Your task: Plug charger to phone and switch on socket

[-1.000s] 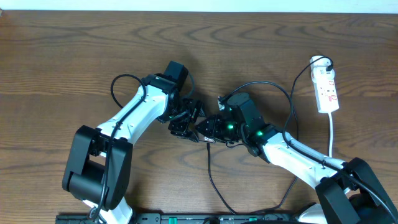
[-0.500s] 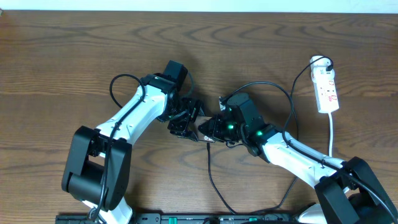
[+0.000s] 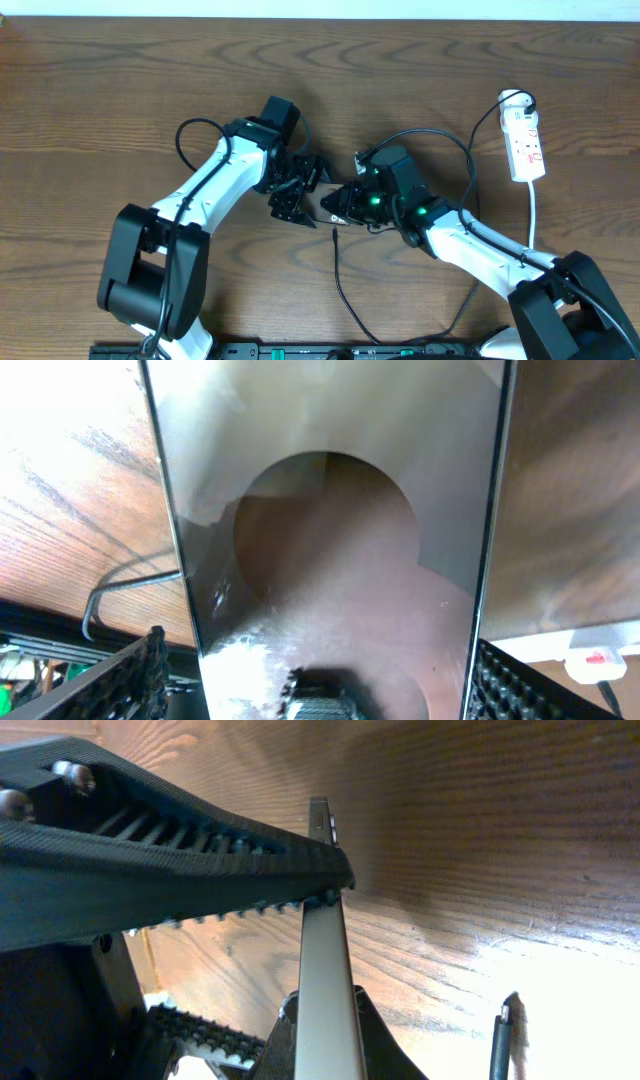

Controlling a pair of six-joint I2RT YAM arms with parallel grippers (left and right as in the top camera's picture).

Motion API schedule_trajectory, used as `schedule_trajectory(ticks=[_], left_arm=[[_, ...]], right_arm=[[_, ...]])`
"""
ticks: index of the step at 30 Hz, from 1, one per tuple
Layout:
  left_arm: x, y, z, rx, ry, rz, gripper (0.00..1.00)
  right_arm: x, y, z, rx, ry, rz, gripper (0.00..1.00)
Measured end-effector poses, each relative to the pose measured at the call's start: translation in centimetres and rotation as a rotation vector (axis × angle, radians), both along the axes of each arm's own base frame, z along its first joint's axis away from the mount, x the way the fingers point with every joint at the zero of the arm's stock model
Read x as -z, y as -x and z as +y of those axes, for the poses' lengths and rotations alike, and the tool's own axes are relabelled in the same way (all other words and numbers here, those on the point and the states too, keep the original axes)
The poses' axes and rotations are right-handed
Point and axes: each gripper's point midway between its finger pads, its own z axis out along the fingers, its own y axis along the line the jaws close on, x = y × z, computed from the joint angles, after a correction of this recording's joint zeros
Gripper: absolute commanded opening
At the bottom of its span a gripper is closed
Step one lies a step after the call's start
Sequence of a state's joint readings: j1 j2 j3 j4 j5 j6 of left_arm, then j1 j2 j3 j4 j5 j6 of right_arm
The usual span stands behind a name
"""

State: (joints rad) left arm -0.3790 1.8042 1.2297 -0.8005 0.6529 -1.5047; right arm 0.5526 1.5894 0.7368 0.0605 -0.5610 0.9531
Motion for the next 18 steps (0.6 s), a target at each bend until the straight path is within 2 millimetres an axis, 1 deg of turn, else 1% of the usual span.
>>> schedule_trajectory(ticks=[2,5,9,12,15,18], left_arm=[[-0.6,-0.3,0.2,0.014,0.011,-0.033,0.89],[-2.3,-0.7,0.8,0.027,0.033,-0.102,0.9],[-6.0,-1.4,1.7,0.04,0.068,-0.24,0.9],[-8.4,-1.5,2.4,0.05,0.081,-0.337,0.9],[-10.7,-1.7,3.4,0.066,0.08,-0.448,0.9],[-12.5,-1.9,4.5,0.082,0.061,-0.55,0.9]], right_arm=[[-0.3,-0.3,-0.2,-0.008,-0.015,-0.01,0.01],[-0.8,-1.1,-0.6,-0.006,-0.037,-0.035,0.01],[-1.3,-2.1,-1.3,0.008,-0.056,-0.066,0.01],[-2.1,-2.6,-1.3,0.003,-0.088,-0.088,0.01],[-3.6,-3.5,-1.0,0.002,-0.154,-0.128,0.01],[-6.1,-4.8,-0.9,0.016,-0.251,-0.178,0.01]])
